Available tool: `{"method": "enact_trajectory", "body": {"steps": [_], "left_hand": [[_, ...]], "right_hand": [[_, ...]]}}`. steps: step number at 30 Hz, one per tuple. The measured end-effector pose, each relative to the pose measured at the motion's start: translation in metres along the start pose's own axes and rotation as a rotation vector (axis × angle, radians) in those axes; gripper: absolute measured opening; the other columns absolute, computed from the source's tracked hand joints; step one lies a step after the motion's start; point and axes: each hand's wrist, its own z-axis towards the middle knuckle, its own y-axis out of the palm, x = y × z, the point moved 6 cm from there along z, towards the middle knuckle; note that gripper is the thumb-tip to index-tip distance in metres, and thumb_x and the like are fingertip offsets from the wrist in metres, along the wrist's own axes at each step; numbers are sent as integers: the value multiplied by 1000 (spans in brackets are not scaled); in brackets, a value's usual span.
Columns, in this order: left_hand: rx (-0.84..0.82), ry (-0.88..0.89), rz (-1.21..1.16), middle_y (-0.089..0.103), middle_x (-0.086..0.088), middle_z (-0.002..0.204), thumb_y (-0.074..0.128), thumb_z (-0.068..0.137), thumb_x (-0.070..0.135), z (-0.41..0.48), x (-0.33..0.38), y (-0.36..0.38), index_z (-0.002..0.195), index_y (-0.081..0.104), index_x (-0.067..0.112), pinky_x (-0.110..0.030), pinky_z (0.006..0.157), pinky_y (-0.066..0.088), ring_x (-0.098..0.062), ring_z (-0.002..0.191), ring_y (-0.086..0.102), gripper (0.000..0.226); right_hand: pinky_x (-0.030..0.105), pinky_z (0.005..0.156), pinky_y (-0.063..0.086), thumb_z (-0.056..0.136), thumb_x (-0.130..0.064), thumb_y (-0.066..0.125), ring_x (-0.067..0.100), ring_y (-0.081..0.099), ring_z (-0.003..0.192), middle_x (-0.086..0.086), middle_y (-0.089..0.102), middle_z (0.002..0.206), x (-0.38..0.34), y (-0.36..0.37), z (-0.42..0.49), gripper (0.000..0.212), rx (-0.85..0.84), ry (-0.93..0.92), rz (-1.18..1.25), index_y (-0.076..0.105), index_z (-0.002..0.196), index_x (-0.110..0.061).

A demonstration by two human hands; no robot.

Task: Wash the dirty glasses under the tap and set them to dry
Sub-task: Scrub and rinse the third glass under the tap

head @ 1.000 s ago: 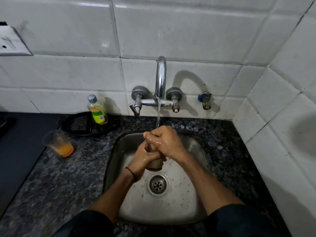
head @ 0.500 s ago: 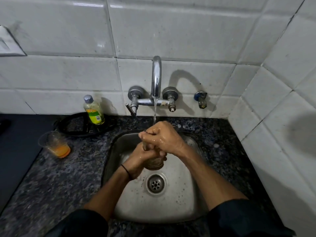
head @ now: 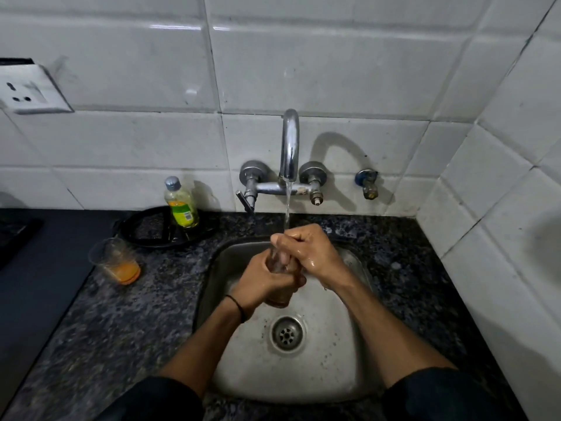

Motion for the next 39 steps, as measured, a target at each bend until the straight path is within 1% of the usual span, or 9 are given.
{"method": "enact_trajectory", "body": {"steps": [6,14,17,20,27,30,33,36,39], "left_hand": [[583,167,557,62,12,83,74,76,36,-14,18,-5,97,47,30,-23,56,42,-8,72,56,34],[23,40,-80,62,4,59,79,68,9,-1,-13,-10,90,66,10,-23,45,44,-7,49,55,26],[357,29,209,68,5,76,79,63,36,1,-11,-27,88,61,25,-32,61,52,-16,67,61,32],[570,98,528,64,10,79,73,69,44,-9,2,-21,89,54,31,-32,67,49,-12,73,59,31],[-92,59,-46,66,-15,80,83,56,5,1,-7,-25,95,65,8,-31,53,48,-25,70,56,43],[47,112,175,71,-1,82,82,47,26,9,-8,-38,97,66,9,-32,57,53,-20,69,63,54],[271,245,487,69,9,85,71,54,47,10,-3,-32,94,63,22,-33,69,56,-9,79,67,48],[303,289,373,69,10,86,68,63,39,0,4,-19,98,59,26,-19,66,53,1,80,65,38],[161,86,-62,70,-4,99,66,63,4,6,-5,-24,112,61,21,-28,66,55,-18,88,65,53]], "right_hand": [[41,63,56,88,-58,60,21,63,51,6,64,53,-5,18,8,58,98,37,-465,60,59,-7],[29,71,49,89,-44,68,6,58,64,-6,63,59,-8,15,-4,34,-250,-43,-353,66,62,-23],[44,101,44,89,-51,62,11,67,93,-10,75,83,-1,17,-3,24,-155,35,-474,73,85,-29],[42,92,50,97,-52,53,15,69,87,-4,73,87,-14,27,-2,34,-125,111,-547,69,89,-22],[41,110,24,97,-32,55,12,58,104,-9,71,99,-19,26,-16,15,-497,19,-758,69,91,-33],[36,111,31,97,-34,58,13,62,107,-9,73,104,-13,27,-15,18,-457,27,-725,73,107,-30],[33,78,50,98,-43,55,12,63,79,-5,67,80,-10,30,-11,30,-306,164,-501,65,76,-25],[34,71,43,98,-38,56,13,55,70,0,58,72,-6,31,-10,35,-243,212,-426,59,72,-14],[39,95,43,97,-33,58,12,63,95,-6,70,94,-5,27,-16,17,-239,92,-580,72,93,-25]]}}
